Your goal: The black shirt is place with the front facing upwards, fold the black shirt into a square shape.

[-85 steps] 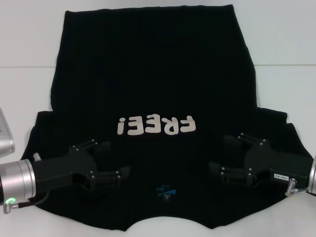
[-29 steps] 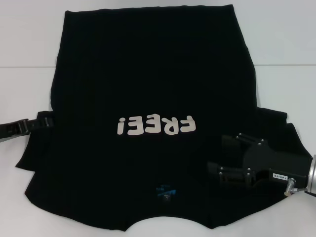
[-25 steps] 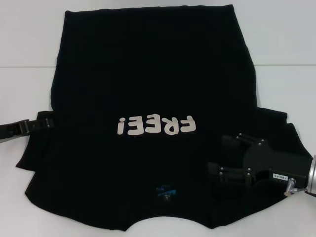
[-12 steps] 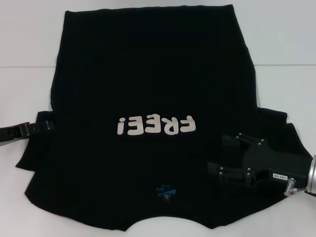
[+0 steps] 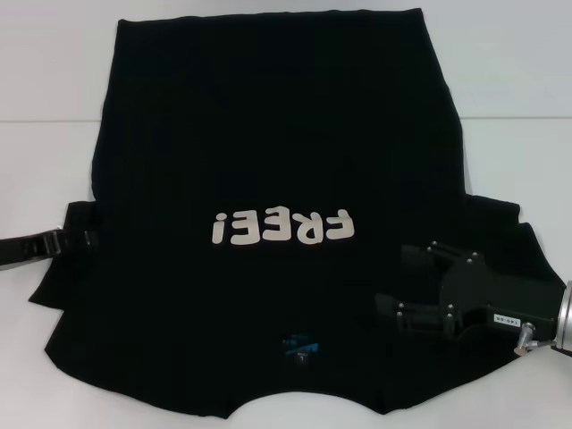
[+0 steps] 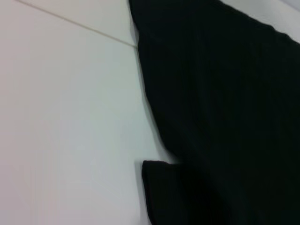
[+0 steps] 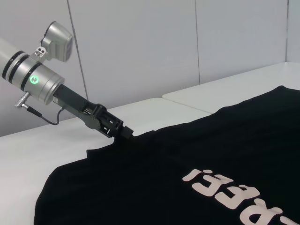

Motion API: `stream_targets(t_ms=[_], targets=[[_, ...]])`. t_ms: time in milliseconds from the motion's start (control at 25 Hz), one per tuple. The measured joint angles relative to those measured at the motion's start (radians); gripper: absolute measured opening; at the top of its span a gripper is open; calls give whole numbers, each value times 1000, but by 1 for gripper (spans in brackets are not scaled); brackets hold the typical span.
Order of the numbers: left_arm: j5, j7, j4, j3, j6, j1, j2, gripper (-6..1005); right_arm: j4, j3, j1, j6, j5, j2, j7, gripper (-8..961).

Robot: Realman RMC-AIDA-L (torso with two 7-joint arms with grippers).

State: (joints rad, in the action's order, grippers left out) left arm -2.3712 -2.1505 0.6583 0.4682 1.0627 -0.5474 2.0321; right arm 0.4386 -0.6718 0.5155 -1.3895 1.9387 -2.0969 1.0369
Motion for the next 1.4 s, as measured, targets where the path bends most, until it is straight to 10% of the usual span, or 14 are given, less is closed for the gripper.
stream_targets(t_ms=[480,920,1400], targets=[[-1,-3,4,4,-18,-1,6,274,0,0,0,0,0,0,0,923],[-2,1,7,3,-28,-3,4,39,0,0,0,0,-1,0,0,922],[-16,-23,81,-38,-51,10,-6,17,0,1,0,0,-1,0,0,922]])
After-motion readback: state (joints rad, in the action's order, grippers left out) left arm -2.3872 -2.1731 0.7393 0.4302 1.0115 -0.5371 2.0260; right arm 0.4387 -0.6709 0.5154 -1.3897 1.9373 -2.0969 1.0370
